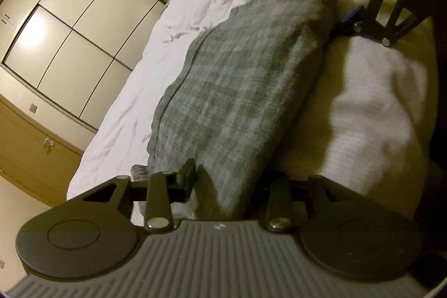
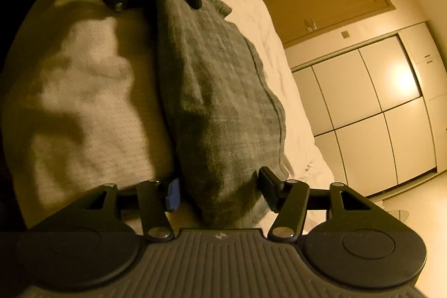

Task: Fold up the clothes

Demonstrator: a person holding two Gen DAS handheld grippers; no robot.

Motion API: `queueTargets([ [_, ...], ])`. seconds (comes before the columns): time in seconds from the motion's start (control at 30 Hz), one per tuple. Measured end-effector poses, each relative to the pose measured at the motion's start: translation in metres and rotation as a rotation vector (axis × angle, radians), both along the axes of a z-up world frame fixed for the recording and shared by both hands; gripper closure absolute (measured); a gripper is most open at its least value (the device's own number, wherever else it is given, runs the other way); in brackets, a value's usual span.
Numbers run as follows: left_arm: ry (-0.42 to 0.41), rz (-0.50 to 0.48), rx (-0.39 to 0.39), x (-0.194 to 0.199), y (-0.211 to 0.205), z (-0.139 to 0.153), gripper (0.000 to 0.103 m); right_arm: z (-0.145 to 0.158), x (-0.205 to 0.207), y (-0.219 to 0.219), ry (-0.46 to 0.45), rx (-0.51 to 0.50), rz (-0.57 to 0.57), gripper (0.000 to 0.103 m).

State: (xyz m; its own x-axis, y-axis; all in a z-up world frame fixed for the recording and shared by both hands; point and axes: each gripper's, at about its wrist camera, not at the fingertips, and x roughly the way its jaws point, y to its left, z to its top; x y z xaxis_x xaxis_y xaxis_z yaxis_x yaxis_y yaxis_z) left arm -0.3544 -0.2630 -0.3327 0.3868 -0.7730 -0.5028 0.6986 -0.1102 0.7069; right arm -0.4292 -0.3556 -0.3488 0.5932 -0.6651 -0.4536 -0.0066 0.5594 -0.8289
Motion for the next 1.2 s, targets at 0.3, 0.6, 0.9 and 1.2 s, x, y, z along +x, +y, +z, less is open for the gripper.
queueTargets([
  [0.3,0.129,0.165,-0.077,0.058,0.052,0.027,0.056,0.019,-0.051,-0.032,-0.083,0.111,-0.219,0.036],
  [0.6,0.415,0.275,-0.271,0.107,0.022,0.071,0.05,0.069,-0.054,-0.104,-0.49,0.596,-0.432,0.036],
  [0.9,0.765,0.405,-0.222,0.163,-0.027,0.057,0.076,0.087,-0.063,-0.152,-0.743,1.011,-0.471,0.037],
  [1.2,0.847,0.394,-0.189,0.181,-0.043,0.049,0.077,0.068,-0.043,-0.191,-0.79,1.179,-0.47,0.049],
])
